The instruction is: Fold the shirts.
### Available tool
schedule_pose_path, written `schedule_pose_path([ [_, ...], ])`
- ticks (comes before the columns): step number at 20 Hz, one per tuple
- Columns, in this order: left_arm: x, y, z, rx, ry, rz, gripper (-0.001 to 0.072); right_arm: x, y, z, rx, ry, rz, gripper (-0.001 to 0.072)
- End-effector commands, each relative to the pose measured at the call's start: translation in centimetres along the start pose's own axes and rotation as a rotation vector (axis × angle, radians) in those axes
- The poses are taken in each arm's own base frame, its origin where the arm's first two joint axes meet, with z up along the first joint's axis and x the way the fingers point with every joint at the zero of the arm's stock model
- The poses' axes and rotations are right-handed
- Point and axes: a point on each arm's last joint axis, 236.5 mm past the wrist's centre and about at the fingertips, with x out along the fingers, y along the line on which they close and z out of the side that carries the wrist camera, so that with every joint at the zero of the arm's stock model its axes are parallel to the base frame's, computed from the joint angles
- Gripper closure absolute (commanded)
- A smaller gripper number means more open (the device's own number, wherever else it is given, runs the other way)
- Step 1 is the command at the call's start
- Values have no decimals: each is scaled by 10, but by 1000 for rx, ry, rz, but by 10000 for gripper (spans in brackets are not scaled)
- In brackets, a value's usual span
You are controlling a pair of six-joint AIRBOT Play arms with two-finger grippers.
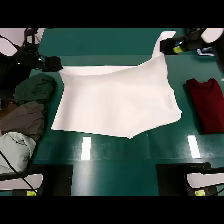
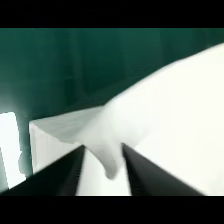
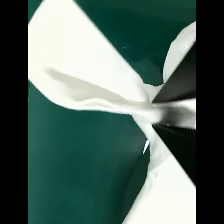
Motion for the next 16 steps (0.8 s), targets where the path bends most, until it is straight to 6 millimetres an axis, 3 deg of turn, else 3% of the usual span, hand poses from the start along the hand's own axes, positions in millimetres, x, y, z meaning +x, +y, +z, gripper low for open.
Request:
schedule_pose_path([
  [1, 12, 8, 0, -19, 4, 11, 43, 29, -4, -5, 8, 3, -11, 202],
  [4, -9, 23, -2, -40, 47, 20, 61, 2, -9, -7, 11, 29, -20, 207],
  [6, -28, 43, -24, -72, 152, 28, 61, -23, -13, -26, 16, 114, -26, 233],
  [7, -35, 54, -41, -98, 216, 31, 61, -34, -17, -42, 16, 167, -30, 289],
  [11, -38, 83, -112, -220, 356, 42, 61, -64, -16, -122, 9, 365, -24, 289],
  [16, -29, 74, -222, -239, 520, 14, 61, -76, 19, -199, 62, 483, 120, 289],
])
